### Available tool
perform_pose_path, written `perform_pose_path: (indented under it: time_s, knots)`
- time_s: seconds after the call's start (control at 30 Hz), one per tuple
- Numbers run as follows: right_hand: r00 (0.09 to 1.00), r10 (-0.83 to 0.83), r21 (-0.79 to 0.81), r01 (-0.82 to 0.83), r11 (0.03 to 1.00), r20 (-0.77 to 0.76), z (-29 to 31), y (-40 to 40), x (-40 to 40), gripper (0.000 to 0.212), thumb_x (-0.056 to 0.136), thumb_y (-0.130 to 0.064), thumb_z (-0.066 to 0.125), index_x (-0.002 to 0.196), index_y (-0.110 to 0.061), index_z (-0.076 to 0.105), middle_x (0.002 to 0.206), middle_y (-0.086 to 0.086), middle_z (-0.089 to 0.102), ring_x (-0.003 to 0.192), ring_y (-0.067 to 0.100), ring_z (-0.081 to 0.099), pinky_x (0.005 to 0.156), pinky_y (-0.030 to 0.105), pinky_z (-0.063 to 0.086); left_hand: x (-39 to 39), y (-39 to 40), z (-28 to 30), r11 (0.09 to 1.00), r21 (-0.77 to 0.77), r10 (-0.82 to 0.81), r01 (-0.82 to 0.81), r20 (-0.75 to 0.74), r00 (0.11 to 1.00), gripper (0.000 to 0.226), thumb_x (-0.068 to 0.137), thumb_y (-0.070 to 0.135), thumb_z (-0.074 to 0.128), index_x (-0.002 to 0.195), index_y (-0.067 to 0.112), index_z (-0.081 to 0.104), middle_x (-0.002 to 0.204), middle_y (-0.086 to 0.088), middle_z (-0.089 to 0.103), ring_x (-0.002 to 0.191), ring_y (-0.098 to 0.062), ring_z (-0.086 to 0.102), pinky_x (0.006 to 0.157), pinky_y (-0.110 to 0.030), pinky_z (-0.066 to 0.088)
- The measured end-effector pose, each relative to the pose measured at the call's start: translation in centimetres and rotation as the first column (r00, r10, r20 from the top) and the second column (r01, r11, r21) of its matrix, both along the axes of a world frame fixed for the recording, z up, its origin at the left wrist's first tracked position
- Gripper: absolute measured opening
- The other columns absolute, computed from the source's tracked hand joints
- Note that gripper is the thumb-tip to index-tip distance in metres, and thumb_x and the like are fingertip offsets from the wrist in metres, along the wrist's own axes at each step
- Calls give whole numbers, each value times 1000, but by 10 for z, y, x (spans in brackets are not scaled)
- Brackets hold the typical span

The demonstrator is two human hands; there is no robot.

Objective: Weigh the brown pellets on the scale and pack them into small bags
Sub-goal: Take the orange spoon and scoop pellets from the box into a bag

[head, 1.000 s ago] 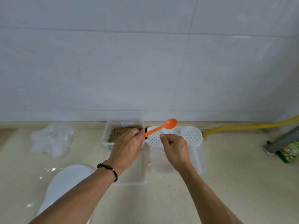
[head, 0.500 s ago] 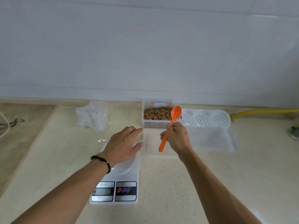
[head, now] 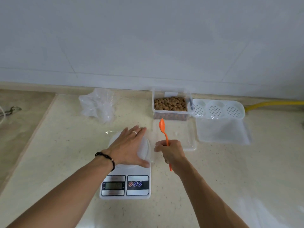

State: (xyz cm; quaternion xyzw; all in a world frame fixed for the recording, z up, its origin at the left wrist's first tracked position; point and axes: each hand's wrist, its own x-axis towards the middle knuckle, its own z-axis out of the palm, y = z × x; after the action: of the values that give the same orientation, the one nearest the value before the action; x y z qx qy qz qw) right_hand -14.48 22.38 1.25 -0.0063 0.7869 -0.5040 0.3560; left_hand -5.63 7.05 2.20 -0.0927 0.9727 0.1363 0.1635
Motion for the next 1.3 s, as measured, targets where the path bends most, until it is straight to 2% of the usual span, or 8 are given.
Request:
perform_pose_path:
  time_s: [0.2,0.33,0.47,0.6,0.73,0.97,1.1,1.3]
  knots:
    - [998,25,-150,-34,988,-65,29,-9,-19,11,83,-2,59,86,-4,69,62,1,64,39,8,37,40,23,30,-21,3,20,995,91,57,-47,-121,991,143,57,74,75,152,16,-15,160,-9,7,147,-21,6,120,-35,6]
    - [982,90,-91,-106,990,-164,42,-13,-34,9,81,-10,64,80,-4,71,63,-2,65,40,3,42,45,21,34,-30,0,29,982,167,132,-91,-256,957,135,54,67,81,151,22,-3,138,-6,36,124,-21,37,106,-29,32]
    - [946,121,27,-118,993,-301,48,-20,-43,13,81,-8,63,75,-1,71,61,1,60,48,6,46,47,17,39,-33,-1,27,979,171,158,-112,-285,945,133,54,68,79,150,26,-3,123,-3,44,112,-20,46,97,-32,40]
    - [982,105,-124,-125,984,-156,47,-23,-48,11,83,-7,65,78,1,70,53,1,53,42,9,35,42,22,31,-36,-4,32,967,218,189,-131,-272,944,120,55,63,82,144,29,8,127,-4,39,112,-21,45,93,-31,41]
    - [983,183,-235,-174,956,17,48,-26,-50,14,86,-9,67,82,4,67,67,16,50,44,12,32,39,22,28,-37,-7,33,968,229,161,-100,-265,951,113,57,57,82,142,27,13,136,-1,33,117,-20,40,94,-31,41]
    - [940,254,27,-255,967,-228,55,-37,-46,11,80,-2,63,81,-7,72,68,4,72,41,0,45,43,15,36,-26,-15,29,958,261,204,-123,-309,929,106,58,53,78,140,29,16,136,3,37,122,-18,41,96,-36,44]
    - [948,240,-38,-253,967,-209,55,-36,-43,6,82,-7,69,77,-6,72,73,9,72,37,-1,44,43,14,34,-23,-14,34,956,267,211,-121,-338,917,104,60,51,78,141,28,17,136,3,39,118,-17,43,93,-33,45]
    - [950,236,-59,-253,966,-205,55,-37,-37,26,80,-27,78,65,-8,68,58,4,63,37,1,41,44,18,35,-20,-9,38,955,274,192,-112,-286,939,123,61,59,80,150,26,2,147,0,27,125,-21,38,99,-32,40]
